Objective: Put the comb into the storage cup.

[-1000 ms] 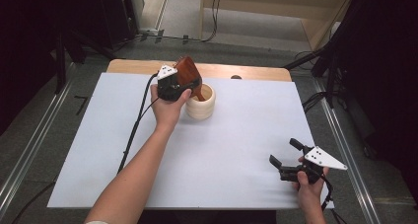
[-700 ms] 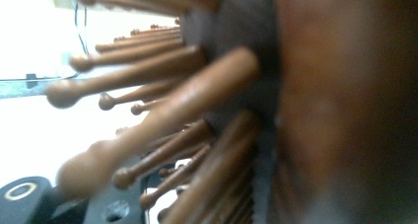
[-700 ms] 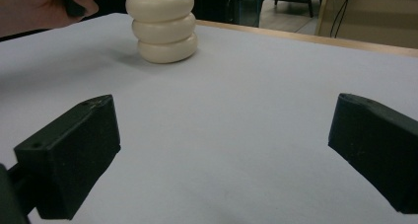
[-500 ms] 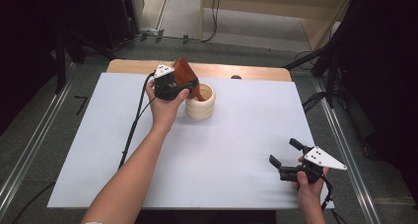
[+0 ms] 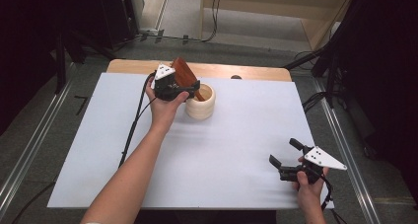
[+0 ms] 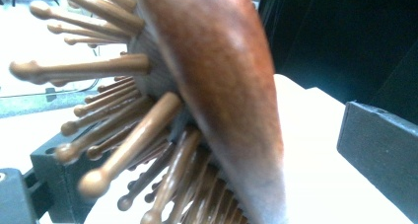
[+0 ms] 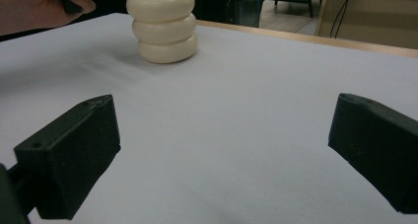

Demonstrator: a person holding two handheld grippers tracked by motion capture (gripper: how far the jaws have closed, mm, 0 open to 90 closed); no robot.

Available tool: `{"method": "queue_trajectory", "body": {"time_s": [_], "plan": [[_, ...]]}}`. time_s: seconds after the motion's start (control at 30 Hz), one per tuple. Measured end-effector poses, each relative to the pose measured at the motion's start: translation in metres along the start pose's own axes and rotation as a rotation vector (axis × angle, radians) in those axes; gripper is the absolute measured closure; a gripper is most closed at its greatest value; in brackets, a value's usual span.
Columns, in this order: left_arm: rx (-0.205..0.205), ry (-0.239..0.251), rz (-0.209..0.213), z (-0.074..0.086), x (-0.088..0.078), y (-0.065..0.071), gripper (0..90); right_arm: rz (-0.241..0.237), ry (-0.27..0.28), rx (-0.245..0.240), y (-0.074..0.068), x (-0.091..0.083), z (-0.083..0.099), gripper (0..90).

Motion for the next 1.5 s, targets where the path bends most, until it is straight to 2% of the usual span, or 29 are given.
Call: {"method": "queue_trajectory", "body": {"time_s": [0.27, 0.77, 1.1, 1.5], "plan": [[0.011, -0.007, -0.02, 0.004, -0.003, -0.003, 0.0, 0.0, -0.001, 0.0, 0.0, 0.0, 0.0, 0.0], [0.031, 0.014, -0.025, 0.002, -0.014, -0.006, 0.0, 0.001, 0.001, -0.002, 0.0, 0.0, 0.0, 0.0], [0.043, 0.027, -0.018, 0.0, -0.026, -0.008, 0.0, 0.004, -0.001, -0.003, 0.001, 0.002, 0.001, 0.0], [0.073, 0.047, 0.001, 0.0, -0.045, -0.003, 0.0, 0.004, 0.0, -0.002, 0.001, 0.002, 0.001, 0.0]]}}
Point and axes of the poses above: each handheld gripper's, and its own axes: x roughly forward along the jaws, z roughly out of its underside, y roughly to its right, the point moved 6 cm from there along x, roughly forward along the jaws, and after that the axes turned 12 degrees about y, right-handed, at the moved point
